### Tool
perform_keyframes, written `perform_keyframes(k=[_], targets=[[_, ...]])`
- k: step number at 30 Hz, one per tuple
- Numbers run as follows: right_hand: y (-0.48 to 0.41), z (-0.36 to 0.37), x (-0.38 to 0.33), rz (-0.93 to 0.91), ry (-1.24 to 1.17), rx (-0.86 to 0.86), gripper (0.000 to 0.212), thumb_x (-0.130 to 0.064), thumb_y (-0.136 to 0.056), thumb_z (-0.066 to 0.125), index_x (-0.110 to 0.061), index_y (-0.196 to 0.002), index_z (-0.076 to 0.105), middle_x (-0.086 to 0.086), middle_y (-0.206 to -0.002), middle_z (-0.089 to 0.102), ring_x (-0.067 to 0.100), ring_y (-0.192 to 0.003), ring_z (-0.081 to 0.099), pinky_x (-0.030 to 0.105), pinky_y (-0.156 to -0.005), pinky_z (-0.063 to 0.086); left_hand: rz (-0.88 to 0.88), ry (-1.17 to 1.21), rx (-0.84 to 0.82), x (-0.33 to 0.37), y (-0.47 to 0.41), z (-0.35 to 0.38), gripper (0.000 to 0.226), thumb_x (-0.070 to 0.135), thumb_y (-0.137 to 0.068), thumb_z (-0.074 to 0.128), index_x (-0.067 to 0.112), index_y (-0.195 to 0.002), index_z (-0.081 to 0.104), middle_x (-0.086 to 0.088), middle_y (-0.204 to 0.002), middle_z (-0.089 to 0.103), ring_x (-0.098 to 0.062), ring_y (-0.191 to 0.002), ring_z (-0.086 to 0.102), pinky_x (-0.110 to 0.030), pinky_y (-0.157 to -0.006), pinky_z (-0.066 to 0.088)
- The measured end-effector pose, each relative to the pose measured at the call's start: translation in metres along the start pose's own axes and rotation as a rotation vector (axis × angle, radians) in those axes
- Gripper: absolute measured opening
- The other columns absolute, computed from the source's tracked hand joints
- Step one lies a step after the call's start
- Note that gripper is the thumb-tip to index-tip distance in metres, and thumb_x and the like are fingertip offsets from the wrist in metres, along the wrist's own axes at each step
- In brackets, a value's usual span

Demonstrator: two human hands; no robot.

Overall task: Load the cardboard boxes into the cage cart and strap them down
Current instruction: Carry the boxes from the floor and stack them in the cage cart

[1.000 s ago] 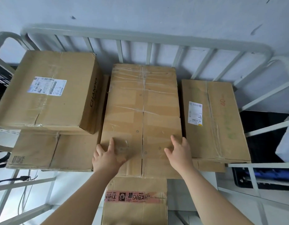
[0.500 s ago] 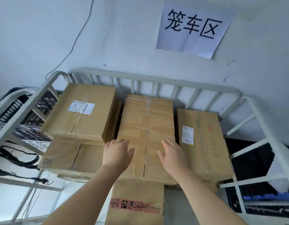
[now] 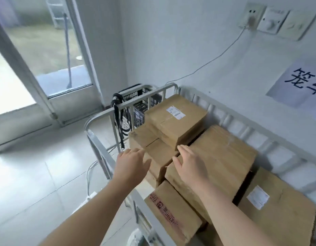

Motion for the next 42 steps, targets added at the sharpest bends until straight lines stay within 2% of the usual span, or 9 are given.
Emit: perform_keyframes(k=[4,7,9,17,25,30,36,40,42], targets=[[0.003,0.024,-0.086,-0.218,-0.019,-0.055,0.046,-0.031,-0.096,0.047,-0.009,-0.136,0.048,0.004,-0.141,0.049,0.016,-0.132,0.041,0.026,-0.109,0.03,-0.204,-0.039,0.09,-0.067,0.064,-0.032,0.041,0.049,-0.093,0.044,0.026,-0.124,0.059,0.005,-0.12,0.064,-0.023,-0.111,0.056,-0.035,-0.095,0.039],[0.011,0.043,-0.159,-0.408,-0.062,-0.094,0.035,-0.029,-0.094,0.048,-0.011,-0.124,0.057,0.005,-0.125,0.059,0.02,-0.118,0.05,0.029,-0.1,0.038,-0.367,-0.059,0.132,-0.118,0.114,-0.052,0.04,0.047,-0.092,0.045,0.025,-0.123,0.059,0.003,-0.119,0.065,-0.023,-0.11,0.056,-0.035,-0.093,0.039],[0.021,0.06,-0.209,-0.559,-0.039,-0.126,0.031,-0.03,-0.094,0.047,-0.013,-0.119,0.057,0.002,-0.119,0.06,0.018,-0.113,0.052,0.028,-0.097,0.035,-0.479,-0.074,0.155,-0.152,0.148,-0.065,0.04,0.047,-0.092,0.045,0.024,-0.122,0.059,0.003,-0.118,0.065,-0.023,-0.109,0.056,-0.034,-0.091,0.039],[0.088,0.137,-0.39,-0.944,-0.063,-0.327,0.046,-0.033,-0.095,0.048,-0.01,-0.135,0.048,0.004,-0.14,0.05,0.019,-0.132,0.041,0.028,-0.112,0.025,-0.874,-0.113,0.253,-0.266,0.289,-0.103,0.042,0.049,-0.093,0.044,0.023,-0.122,0.059,0.003,-0.118,0.065,-0.022,-0.109,0.056,-0.033,-0.089,0.038],[0.184,0.207,-0.551,-1.206,-0.114,-0.465,0.033,-0.028,-0.093,0.053,-0.007,-0.118,0.058,0.005,-0.122,0.06,0.026,-0.116,0.051,0.03,-0.094,0.038,-1.254,-0.046,0.273,-0.364,0.454,-0.123,0.038,0.048,-0.094,0.041,0.023,-0.117,0.058,0.005,-0.113,0.063,-0.022,-0.106,0.054,-0.033,-0.089,0.037],[0.252,0.24,-0.635,-1.354,-0.145,-0.556,0.036,-0.03,-0.093,0.053,-0.011,-0.124,0.056,0.002,-0.127,0.059,0.022,-0.12,0.049,0.029,-0.096,0.038,-1.47,-0.06,0.273,-0.396,0.547,-0.133,0.037,0.048,-0.094,0.041,0.021,-0.111,0.058,0.004,-0.103,0.061,-0.022,-0.1,0.054,-0.032,-0.086,0.036],[0.334,0.273,-0.702,-1.558,-0.159,-0.689,0.038,-0.032,-0.093,0.053,-0.013,-0.126,0.056,-0.001,-0.131,0.057,0.02,-0.123,0.048,0.028,-0.097,0.037,-1.727,-0.035,0.326,-0.409,0.632,-0.138,0.031,0.046,-0.094,0.042,0.02,-0.101,0.056,0.001,-0.104,0.061,-0.025,-0.104,0.054,-0.032,-0.085,0.036],[0.378,0.293,-0.735,-1.702,-0.161,-0.785,0.037,-0.032,-0.094,0.051,-0.012,-0.125,0.056,-0.001,-0.132,0.056,0.02,-0.125,0.047,0.027,-0.098,0.036,-1.895,-0.035,0.363,-0.41,0.676,-0.142,0.04,0.045,-0.095,0.041,0.019,-0.121,0.057,0.0,-0.121,0.06,-0.024,-0.113,0.052,-0.033,-0.094,0.036],[0.4,0.303,-0.756,-1.79,-0.16,-0.816,0.037,-0.032,-0.093,0.052,-0.011,-0.124,0.056,0.001,-0.13,0.057,0.021,-0.123,0.048,0.027,-0.097,0.036,-1.978,-0.052,0.399,-0.41,0.697,-0.145,0.036,0.045,-0.094,0.042,0.018,-0.114,0.058,0.0,-0.117,0.061,-0.024,-0.11,0.053,-0.033,-0.09,0.037]])
Point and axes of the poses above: each hand's wrist, its own y-axis away from the middle knuckle, its own z-axis out of the palm, x = y × z, the point moved 4 cm from there along -y, towards the middle knuckle
